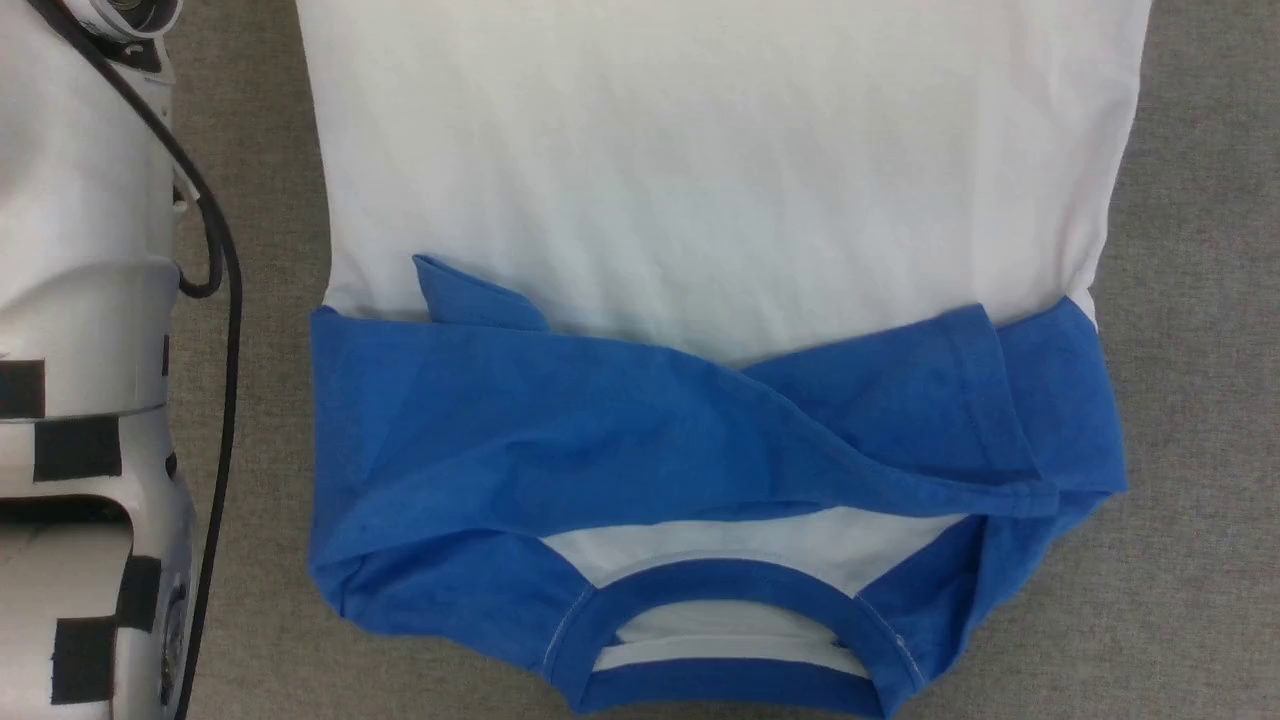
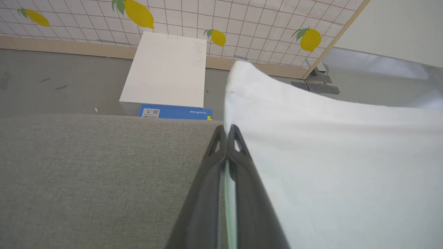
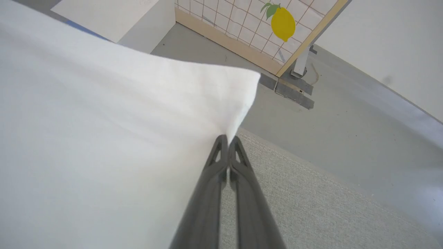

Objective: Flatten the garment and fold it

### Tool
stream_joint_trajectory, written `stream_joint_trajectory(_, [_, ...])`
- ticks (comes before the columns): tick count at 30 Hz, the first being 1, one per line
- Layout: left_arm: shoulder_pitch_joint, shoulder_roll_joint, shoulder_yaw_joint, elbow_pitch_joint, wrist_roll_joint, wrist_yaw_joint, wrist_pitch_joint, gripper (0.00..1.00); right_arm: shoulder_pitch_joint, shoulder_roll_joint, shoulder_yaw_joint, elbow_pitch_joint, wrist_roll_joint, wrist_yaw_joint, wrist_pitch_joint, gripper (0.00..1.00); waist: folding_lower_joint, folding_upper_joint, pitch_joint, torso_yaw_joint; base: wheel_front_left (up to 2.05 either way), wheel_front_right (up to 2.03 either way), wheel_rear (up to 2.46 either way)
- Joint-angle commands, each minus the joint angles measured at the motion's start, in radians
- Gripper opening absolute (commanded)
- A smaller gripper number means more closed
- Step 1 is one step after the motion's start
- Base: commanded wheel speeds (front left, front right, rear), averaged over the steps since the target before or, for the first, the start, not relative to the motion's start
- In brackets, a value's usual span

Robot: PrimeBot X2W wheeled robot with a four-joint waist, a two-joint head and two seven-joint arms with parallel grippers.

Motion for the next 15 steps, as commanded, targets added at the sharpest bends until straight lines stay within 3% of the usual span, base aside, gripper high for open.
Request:
stream_joint_trajectory(1, [-0.018, 0.008, 0.004, 0.018, 0.004, -0.010, -0.018, 0.00, -0.011, 0.008, -0.006, 0.018, -0.006, -0.002, -0.018, 0.00, 0.0000, 0.0000, -0.010, 0.001, 0.00, 0.00, 0.00])
stream_joint_trajectory(5, [0.001, -0.002, -0.006, 0.050, -0.016, -0.057, -0.056, 0.00, 0.012, 0.018, 0.002, 0.052, 0.012, -0.002, -0.060, 0.00, 0.0000, 0.0000, -0.052, 0.006, 0.00, 0.00, 0.00])
stream_joint_trajectory(7, [0.066, -0.017, -0.020, 0.048, -0.050, -0.098, -0.115, 0.00, 0.072, 0.007, 0.027, 0.064, 0.059, -0.002, -0.101, 0.00, 0.0000, 0.0000, -0.128, 0.018, 0.00, 0.00, 0.00])
stream_joint_trajectory(15, [0.312, -0.010, -0.078, -0.064, -0.134, -0.123, -0.169, 0.00, 0.268, -0.007, 0.039, 0.019, 0.195, -0.002, -0.171, 0.00, 0.0000, 0.0000, -0.318, 0.032, 0.00, 0.00, 0.00])
